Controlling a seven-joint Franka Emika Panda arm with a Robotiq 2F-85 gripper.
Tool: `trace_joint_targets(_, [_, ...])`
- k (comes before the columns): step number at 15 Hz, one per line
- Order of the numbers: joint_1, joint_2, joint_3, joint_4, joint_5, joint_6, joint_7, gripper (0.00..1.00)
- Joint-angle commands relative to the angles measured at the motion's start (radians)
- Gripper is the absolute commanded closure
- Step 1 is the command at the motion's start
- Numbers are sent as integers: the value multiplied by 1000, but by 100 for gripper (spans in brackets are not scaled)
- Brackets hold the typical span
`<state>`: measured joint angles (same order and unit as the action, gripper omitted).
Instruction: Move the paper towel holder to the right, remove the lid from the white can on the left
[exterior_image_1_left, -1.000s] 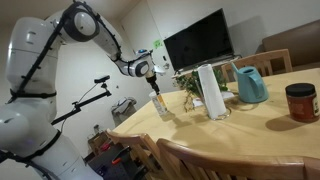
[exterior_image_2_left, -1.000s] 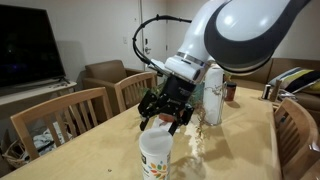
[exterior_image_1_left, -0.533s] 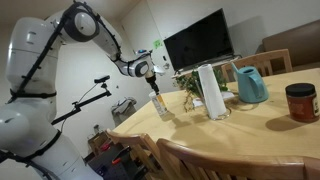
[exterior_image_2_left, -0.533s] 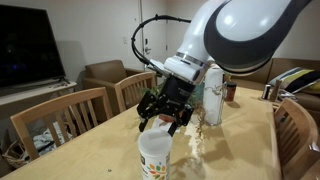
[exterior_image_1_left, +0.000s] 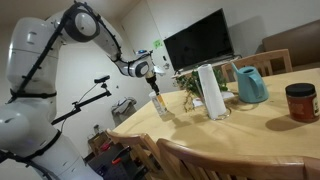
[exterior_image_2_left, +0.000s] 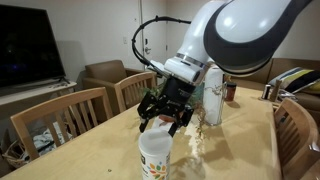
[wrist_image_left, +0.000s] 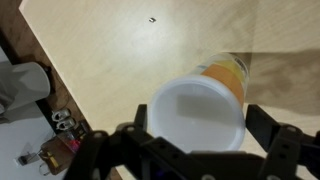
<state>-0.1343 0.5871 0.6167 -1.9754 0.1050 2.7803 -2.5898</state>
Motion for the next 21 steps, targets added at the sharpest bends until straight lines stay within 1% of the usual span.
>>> trace_joint_targets(1, [6, 4, -5, 14, 11, -2, -27, 0])
trace_joint_targets(5, [9, 8, -7, 18, 9, -6, -24, 0])
trace_joint_targets(9, [15, -14, -7, 3, 6, 5, -17, 0])
trace_joint_targets(21, [73, -190, -6, -90, 10, 62, -2, 0])
